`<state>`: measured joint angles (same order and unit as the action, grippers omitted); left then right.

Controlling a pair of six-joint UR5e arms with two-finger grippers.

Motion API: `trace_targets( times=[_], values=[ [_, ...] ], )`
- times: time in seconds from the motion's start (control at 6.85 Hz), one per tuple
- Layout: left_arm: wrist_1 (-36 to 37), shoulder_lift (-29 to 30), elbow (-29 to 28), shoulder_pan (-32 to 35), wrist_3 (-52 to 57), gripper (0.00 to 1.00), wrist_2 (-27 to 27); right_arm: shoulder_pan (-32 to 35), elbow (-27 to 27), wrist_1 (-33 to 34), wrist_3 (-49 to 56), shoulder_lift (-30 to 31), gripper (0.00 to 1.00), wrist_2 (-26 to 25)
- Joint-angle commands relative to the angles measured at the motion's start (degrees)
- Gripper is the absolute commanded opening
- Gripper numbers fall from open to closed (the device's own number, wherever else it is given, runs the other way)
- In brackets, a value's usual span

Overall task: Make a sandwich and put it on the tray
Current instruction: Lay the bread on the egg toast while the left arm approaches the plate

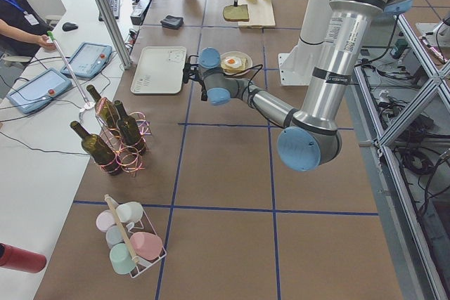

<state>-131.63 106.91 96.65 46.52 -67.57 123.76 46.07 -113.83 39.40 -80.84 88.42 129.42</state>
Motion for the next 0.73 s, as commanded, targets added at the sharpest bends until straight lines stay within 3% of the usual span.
trace_targets(
  times=[0.0, 0.15, 0.58],
  values=[
    [0.1, 2.4, -0.5, -2.1, -3.4, 1.0, -0.7, -10.6, 0.8, 12.4, -4.9, -13.7, 0.0, -13.4],
    [0.1, 2.9, -0.8, -3.0, -3.5, 1.0, -0.6, -17.2, 1.9, 13.8, -5.1, -16.4, 0.0, -22.9],
    [0.1, 3.5, -1.0, -3.4, -3.5, 1.0, -0.5, -19.8, 10.2, 13.7, -5.2, -22.2, 0.0, -25.2]
  ],
)
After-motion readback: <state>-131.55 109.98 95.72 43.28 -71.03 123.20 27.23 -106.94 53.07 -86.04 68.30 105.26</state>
